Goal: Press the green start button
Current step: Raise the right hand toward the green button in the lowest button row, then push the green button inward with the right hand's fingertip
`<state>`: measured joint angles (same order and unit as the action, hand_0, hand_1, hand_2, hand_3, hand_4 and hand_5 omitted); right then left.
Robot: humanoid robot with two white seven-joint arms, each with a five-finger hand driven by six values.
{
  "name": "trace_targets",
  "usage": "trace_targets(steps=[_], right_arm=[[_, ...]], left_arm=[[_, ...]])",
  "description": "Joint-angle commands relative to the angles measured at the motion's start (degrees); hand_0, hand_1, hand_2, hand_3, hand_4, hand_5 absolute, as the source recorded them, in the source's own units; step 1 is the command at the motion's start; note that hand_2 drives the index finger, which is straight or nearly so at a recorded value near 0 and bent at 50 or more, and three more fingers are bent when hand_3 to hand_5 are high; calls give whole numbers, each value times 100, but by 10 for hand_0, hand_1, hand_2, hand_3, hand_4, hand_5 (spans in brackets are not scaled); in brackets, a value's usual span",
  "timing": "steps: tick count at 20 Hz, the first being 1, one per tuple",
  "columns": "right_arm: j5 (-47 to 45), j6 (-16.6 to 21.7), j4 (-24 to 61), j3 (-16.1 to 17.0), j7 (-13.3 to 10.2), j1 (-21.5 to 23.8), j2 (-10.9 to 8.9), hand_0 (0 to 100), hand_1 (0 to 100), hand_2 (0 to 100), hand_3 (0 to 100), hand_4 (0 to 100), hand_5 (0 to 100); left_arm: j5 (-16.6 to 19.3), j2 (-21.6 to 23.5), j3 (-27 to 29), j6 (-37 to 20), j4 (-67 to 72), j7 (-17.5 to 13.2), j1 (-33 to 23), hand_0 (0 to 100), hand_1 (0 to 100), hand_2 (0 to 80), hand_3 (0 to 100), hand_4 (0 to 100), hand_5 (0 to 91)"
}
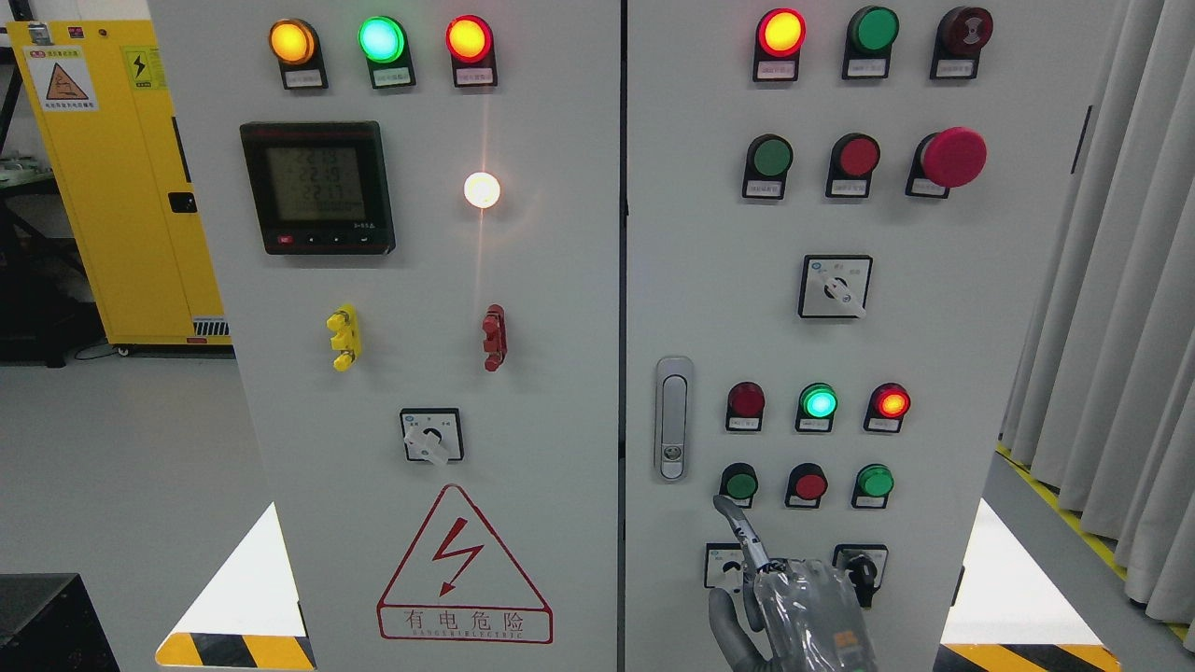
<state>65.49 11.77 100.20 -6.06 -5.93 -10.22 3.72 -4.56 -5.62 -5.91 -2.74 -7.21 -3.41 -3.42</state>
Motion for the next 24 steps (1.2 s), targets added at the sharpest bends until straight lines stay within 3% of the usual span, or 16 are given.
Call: trace_targets(steps=[1, 24], right_arm=[[-10, 1, -273, 157, -4, -111, -20, 719, 897, 0, 1000, 1000, 1000], [-19, 9, -106, 386, 4, -129, -12, 742, 894, 0, 1000, 1000, 1000]], left_arm=[[-1, 0, 2, 2, 0, -1, 0, 120, 556, 0, 0, 0, 0], [-1, 0, 2, 2, 0, -1, 0, 120, 556, 0, 0, 0, 0]])
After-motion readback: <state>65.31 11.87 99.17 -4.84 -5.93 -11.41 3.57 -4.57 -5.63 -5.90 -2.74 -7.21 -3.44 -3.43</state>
